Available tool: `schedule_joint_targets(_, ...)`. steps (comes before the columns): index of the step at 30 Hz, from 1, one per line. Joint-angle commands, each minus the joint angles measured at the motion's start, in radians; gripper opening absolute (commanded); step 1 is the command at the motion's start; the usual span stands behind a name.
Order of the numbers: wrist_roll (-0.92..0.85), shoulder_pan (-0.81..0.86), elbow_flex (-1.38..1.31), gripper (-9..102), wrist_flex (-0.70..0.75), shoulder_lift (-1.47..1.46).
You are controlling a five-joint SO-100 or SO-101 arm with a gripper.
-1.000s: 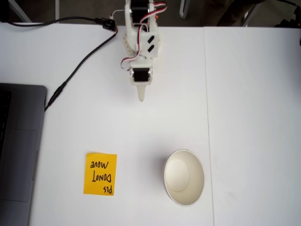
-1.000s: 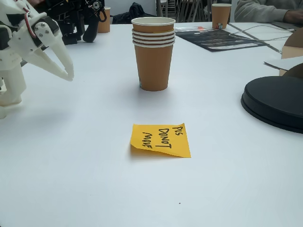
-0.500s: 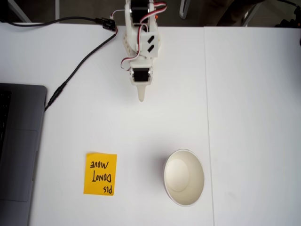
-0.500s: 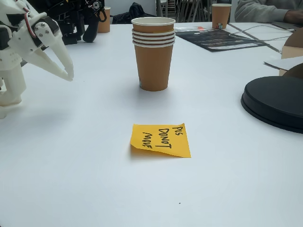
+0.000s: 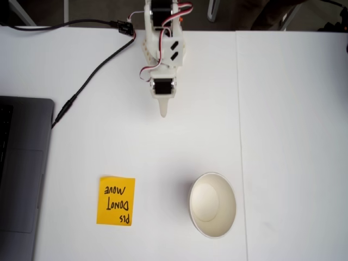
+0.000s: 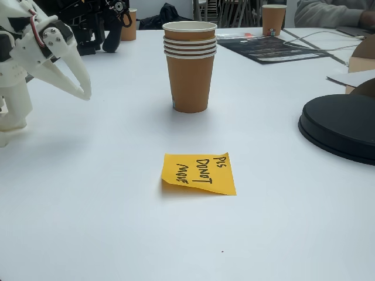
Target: Pickup cup and make a pile of cup.
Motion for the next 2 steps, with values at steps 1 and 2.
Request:
schedule_joint_targets(1, -0.006, -0.006, -0.011, -7, -0.021, 0.0)
schedule_joint_targets(2, -0.006, -0.006, -0.011, -7, -0.021, 0.0)
